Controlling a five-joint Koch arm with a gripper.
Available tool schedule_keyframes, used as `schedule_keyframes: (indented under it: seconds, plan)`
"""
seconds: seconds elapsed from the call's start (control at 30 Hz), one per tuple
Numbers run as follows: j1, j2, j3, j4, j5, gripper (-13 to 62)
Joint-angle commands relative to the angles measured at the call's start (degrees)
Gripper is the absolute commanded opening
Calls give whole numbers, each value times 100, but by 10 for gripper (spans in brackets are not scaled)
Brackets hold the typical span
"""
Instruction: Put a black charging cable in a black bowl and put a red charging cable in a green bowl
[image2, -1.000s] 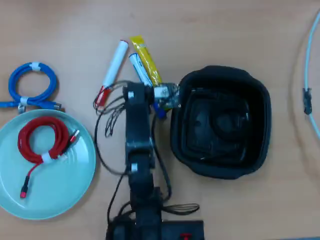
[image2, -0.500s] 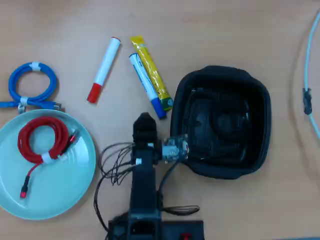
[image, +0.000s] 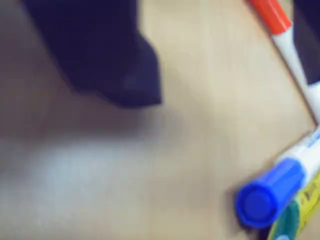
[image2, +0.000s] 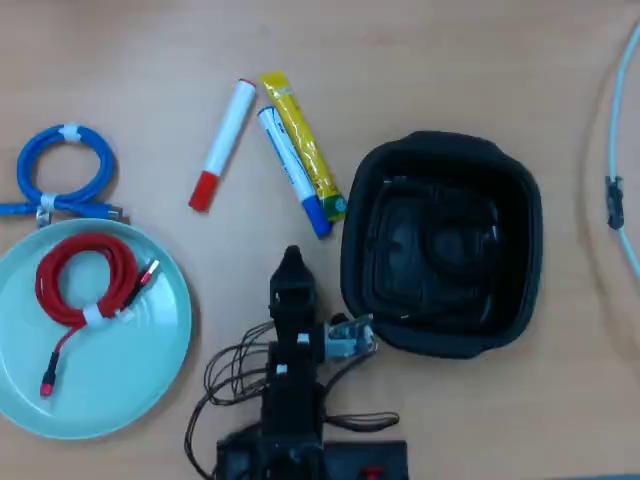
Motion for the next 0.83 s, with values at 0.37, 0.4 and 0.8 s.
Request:
schedule_keyframes:
  seconds: [0.37, 0.4, 0.8]
  plan:
    - [-26, 97, 826, 105, -44, 298]
    - [-26, 97, 826, 105, -44, 299]
    - [-26, 97, 826, 105, -44, 299]
